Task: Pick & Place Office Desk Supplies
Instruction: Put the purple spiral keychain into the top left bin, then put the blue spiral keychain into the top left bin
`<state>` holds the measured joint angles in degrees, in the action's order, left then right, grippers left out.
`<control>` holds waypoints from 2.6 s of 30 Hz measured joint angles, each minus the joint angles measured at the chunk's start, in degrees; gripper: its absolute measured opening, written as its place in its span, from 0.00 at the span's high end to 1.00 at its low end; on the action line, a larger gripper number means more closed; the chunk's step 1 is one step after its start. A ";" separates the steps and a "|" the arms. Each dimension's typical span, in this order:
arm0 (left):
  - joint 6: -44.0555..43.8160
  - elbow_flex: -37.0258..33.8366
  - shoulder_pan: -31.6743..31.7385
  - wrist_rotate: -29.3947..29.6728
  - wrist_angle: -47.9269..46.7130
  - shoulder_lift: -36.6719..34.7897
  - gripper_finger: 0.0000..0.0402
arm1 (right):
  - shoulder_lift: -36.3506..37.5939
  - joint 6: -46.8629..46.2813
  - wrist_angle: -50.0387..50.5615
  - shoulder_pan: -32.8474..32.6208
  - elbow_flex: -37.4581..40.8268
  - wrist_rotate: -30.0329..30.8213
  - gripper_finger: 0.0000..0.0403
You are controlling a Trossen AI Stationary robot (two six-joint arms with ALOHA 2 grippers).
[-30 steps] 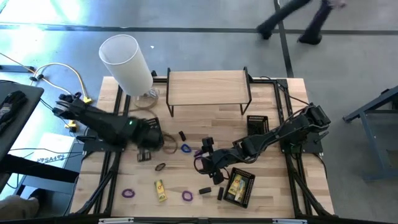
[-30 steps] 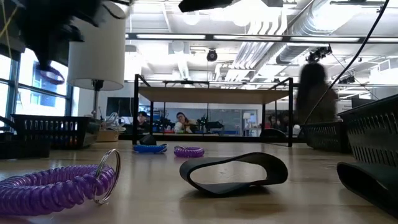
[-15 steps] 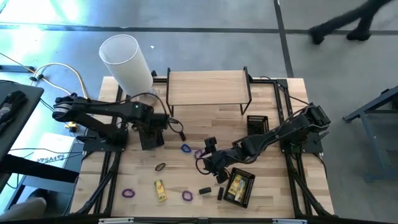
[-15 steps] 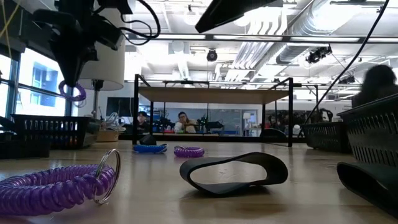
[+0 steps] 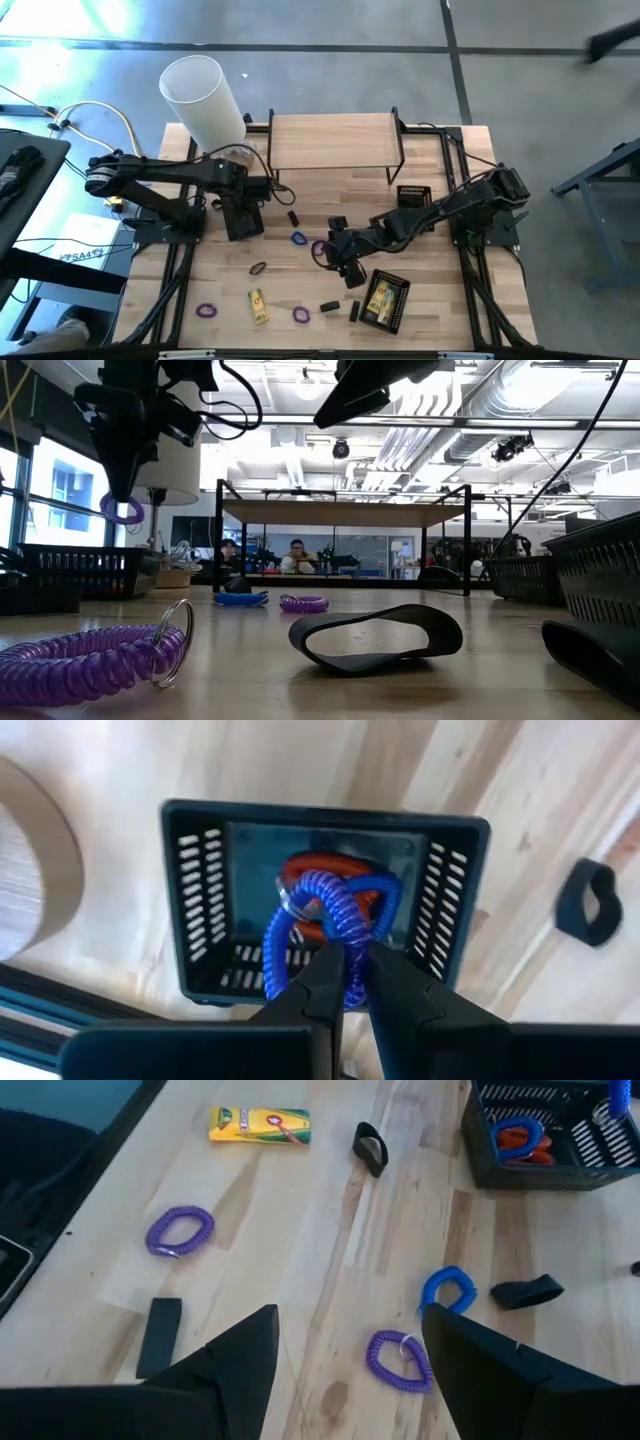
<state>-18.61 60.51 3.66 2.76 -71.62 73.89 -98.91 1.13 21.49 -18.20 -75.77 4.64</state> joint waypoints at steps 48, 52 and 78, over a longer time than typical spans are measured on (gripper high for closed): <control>-40.66 -0.76 -48.77 10.07 6.91 -5.12 0.67 | -2.39 -3.70 -14.72 2.71 -0.10 2.65 0.42; -44.38 -0.76 -53.48 11.79 8.25 -5.11 0.67 | -7.24 -4.31 -17.34 2.38 -0.02 4.24 0.42; -44.39 -0.76 -57.22 13.04 9.19 -0.98 0.67 | -24.22 -13.36 -24.44 7.76 -0.13 7.46 0.42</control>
<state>-63.00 59.75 -53.56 15.80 -62.43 72.90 -123.13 -12.23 -2.95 -10.44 -75.90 12.09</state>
